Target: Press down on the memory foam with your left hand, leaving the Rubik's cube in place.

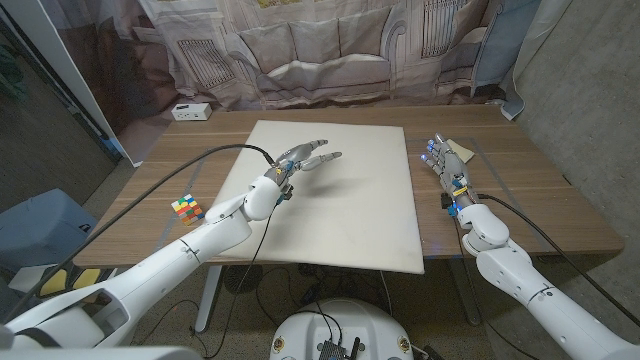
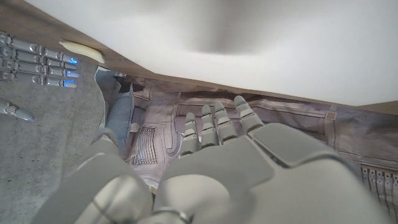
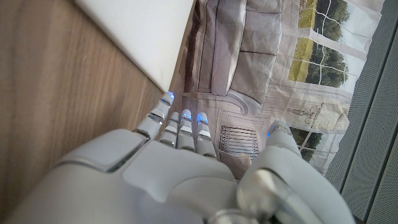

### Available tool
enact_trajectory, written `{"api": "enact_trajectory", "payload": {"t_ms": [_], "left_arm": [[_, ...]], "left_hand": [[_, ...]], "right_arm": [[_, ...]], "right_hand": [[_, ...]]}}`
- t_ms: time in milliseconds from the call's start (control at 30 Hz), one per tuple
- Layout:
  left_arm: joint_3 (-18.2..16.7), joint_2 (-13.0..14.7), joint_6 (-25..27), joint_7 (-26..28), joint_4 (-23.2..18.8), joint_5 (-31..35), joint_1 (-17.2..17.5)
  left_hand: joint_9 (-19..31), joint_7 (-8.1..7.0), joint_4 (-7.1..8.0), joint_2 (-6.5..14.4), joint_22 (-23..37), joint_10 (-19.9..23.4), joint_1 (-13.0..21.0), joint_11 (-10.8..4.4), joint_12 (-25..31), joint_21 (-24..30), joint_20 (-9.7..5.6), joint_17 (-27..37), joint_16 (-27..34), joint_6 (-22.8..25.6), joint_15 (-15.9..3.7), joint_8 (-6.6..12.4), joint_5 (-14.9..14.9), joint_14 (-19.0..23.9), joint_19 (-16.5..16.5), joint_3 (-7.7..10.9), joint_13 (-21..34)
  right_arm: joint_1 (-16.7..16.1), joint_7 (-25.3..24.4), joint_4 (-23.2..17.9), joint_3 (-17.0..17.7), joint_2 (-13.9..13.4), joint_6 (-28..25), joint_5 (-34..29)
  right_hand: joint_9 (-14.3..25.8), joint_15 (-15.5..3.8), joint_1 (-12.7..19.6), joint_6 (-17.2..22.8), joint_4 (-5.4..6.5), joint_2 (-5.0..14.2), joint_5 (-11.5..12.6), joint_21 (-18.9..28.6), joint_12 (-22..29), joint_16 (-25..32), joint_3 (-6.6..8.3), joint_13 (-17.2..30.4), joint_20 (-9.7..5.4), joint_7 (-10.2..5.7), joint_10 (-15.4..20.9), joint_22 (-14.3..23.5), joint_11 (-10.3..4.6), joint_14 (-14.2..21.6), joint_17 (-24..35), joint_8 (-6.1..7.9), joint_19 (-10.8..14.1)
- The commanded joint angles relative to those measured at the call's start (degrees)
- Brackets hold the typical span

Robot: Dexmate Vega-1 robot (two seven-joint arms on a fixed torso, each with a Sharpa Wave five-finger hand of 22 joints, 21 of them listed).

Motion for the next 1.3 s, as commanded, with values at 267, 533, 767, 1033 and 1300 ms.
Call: {"api": "enact_trajectory", "payload": {"t_ms": [267, 533, 767, 1033, 1300], "left_arm": [[-3.4, 0.1, -6.8, 1.1, 2.5, -8.9, 1.3], [-5.0, -0.5, -11.7, -1.0, 4.9, -15.2, 1.7], [-5.8, -0.9, -14.2, -0.8, 5.9, -17.3, 2.4], [-6.8, -1.5, -18.2, -3.1, 8.3, -22.0, 2.4], [-8.6, -2.9, -25.0, -7.6, 13.0, -29.7, 2.5]], "left_hand": [[-0.1, 0.40, -0.48, 0.8, 0.0, 1.5, -0.1, 0.37, 0.7, 0.3, 0.08, 0.1, 0.3, 0.9, 0.51, 0.49, -0.2, 1.0, 0.3, 0.18, -0.1], [-0.1, 0.64, -0.51, 0.8, 0.0, 2.0, -0.1, 0.31, 0.8, 0.6, 0.01, 0.1, 0.5, 1.2, 0.57, 0.59, -0.2, 1.8, 0.9, 0.17, -0.1], [-0.1, 0.80, -0.54, 0.9, 0.0, 2.4, -0.2, 0.55, 0.9, 0.7, -0.13, 0.1, 0.6, 1.4, 0.72, 0.61, -0.2, 2.1, 1.3, 0.15, -0.1], [-0.1, 0.84, -0.55, 0.9, 0.0, 2.5, -0.3, 0.64, 0.9, 0.7, -0.24, 0.1, 0.6, 1.7, 0.76, 0.67, -0.2, 2.3, 1.4, 0.11, -0.1], [-0.1, 0.95, -0.57, 0.9, -0.1, 2.8, -0.4, 0.74, 1.0, 0.8, -0.31, 0.1, 0.6, 2.0, 0.87, 0.75, -0.2, 2.7, 1.6, 0.05, -0.1]], "right_arm": [[-0.5, 0.0, -0.4, 0.1, -0.2, 0.7, -0.3], [-0.7, 0.2, -0.8, 0.3, -0.3, 0.9, -0.2], [-0.9, 0.2, -0.9, 0.3, -0.4, 1.3, -0.5], [-1.2, 0.0, -1.3, 0.4, -0.4, 1.4, -0.6], [-1.7, -0.5, -2.1, 0.4, -0.6, 1.3, -1.1]], "right_hand": [[0.2, 0.33, 0.1, 0.1, -0.13, 0.27, -0.2, -0.4, 0.1, 0.2, -0.03, 0.2, -0.20, -0.35, 0.7, 0.2, 0.06, 0.4, 0.1, -0.03, 0.6], [0.2, 0.35, 0.1, 0.0, -0.15, 0.27, -0.2, -0.4, 0.0, 0.2, -0.05, 0.2, -0.30, -0.41, 0.6, 0.2, 0.02, 0.4, 0.0, -0.05, 0.8], [0.2, 0.30, 0.1, 0.0, -0.15, 0.27, -0.2, -0.5, 0.0, 0.2, -0.07, 0.2, -0.29, -0.46, 0.6, 0.2, 0.04, 0.4, 0.0, -0.06, 1.0], [0.2, 0.29, 0.1, 0.0, -0.16, 0.25, -0.2, -0.6, 0.1, 0.2, -0.10, 0.2, -0.31, -0.41, 0.7, 0.2, 0.14, 0.4, 0.0, -0.04, 1.1], [0.2, 0.30, 0.0, 0.0, -0.16, 0.22, -0.2, -0.7, 0.1, 0.2, -0.14, 0.2, -0.30, -0.41, 0.7, 0.2, 0.08, 0.4, 0.0, -0.05, 1.2]]}}
